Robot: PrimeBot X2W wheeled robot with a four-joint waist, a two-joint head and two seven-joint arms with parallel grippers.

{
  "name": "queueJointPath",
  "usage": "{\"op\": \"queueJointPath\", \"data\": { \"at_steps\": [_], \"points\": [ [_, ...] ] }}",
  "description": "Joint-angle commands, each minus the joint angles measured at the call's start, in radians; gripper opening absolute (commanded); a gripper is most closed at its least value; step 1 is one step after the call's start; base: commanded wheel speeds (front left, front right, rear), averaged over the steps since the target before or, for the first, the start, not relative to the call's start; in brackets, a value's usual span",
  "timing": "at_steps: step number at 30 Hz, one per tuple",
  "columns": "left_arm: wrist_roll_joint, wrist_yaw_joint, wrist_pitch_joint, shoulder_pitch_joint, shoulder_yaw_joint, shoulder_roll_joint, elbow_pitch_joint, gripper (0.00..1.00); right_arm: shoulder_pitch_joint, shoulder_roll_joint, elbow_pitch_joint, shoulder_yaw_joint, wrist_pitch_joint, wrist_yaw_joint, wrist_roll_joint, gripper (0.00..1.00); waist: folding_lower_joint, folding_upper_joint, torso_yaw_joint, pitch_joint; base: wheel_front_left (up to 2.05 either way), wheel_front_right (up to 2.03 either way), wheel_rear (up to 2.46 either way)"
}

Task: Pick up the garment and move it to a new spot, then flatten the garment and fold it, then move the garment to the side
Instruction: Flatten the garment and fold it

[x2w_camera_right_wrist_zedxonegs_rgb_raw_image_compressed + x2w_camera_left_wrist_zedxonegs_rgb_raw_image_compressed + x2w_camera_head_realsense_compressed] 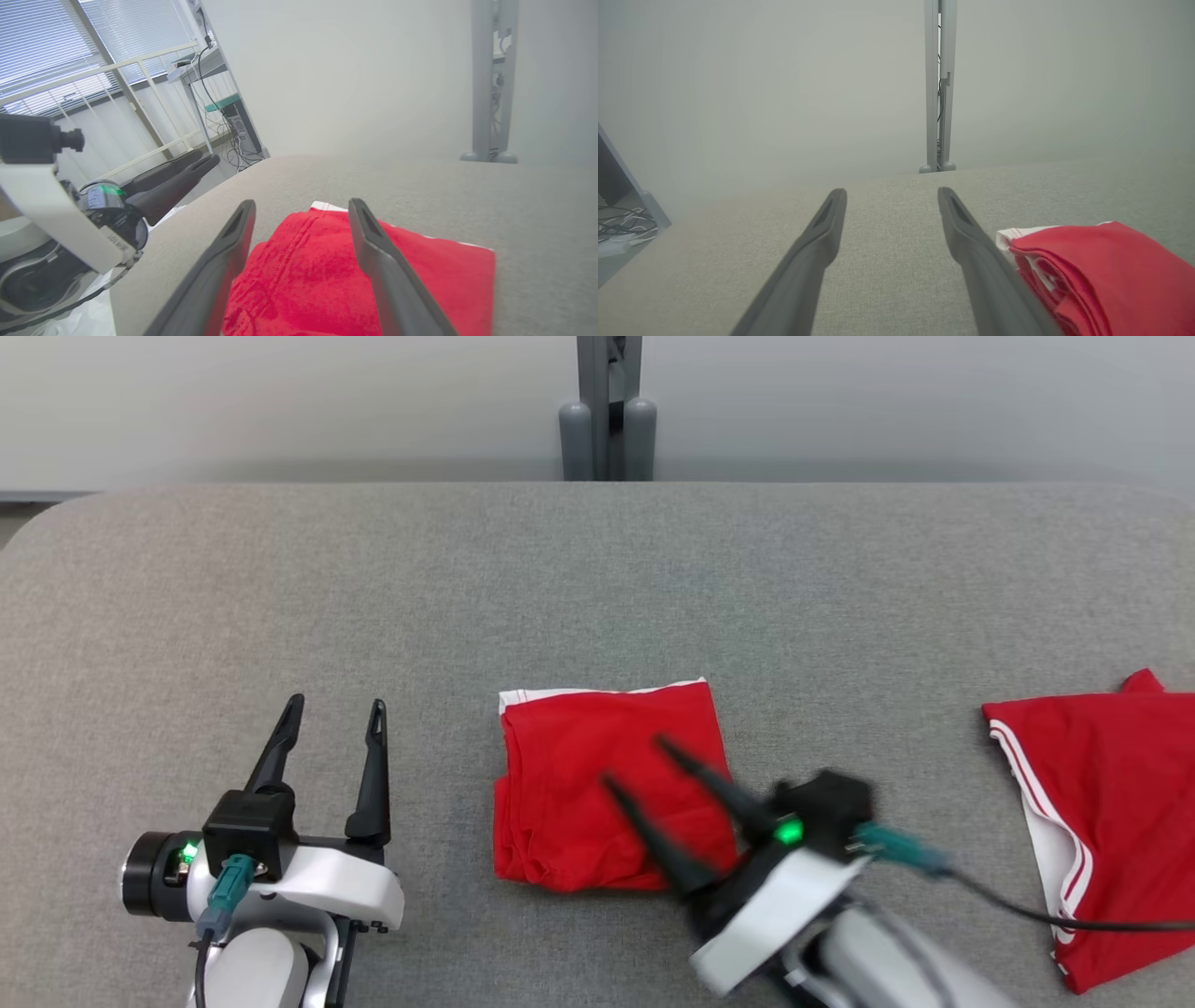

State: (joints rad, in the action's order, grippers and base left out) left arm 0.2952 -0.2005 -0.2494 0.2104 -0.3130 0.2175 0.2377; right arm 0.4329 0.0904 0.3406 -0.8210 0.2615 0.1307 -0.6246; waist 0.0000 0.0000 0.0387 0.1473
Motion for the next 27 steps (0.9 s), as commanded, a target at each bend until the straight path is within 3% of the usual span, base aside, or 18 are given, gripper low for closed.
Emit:
{"op": "queueJointPath", "data": {
  "at_steps": [1, 7, 14, 27],
  "points": [
    [0.003, -0.01, -0.004, -0.011, 0.007, 0.013, -0.008, 1.0, -0.042, 0.025, -0.04, 0.103, 0.006, 0.0, 0.045, 1.0, 0.0, 0.0, -0.011, -0.016, 0.0, 0.0, 0.0],
    [0.012, -0.028, -0.002, -0.044, 0.02, 0.02, -0.034, 1.0, -0.153, 0.058, -0.122, 0.399, 0.004, 0.0, 0.18, 1.0, 0.0, 0.0, -0.027, -0.058, 0.0, 0.0, 0.0],
    [0.005, -0.04, -0.004, -0.085, 0.02, 0.037, -0.062, 1.0, -0.262, 0.058, -0.169, 0.643, -0.058, 0.0, 0.307, 1.0, 0.0, 0.0, -0.032, -0.099, 0.0, 0.0, 0.0],
    [-0.006, -0.067, 0.013, -0.176, 0.004, 0.056, -0.112, 1.0, -0.411, 0.028, -0.247, 0.801, -0.162, 0.0, 0.393, 1.0, 0.0, 0.0, -0.037, -0.132, 0.0, 0.0, 0.0]
  ]
}}
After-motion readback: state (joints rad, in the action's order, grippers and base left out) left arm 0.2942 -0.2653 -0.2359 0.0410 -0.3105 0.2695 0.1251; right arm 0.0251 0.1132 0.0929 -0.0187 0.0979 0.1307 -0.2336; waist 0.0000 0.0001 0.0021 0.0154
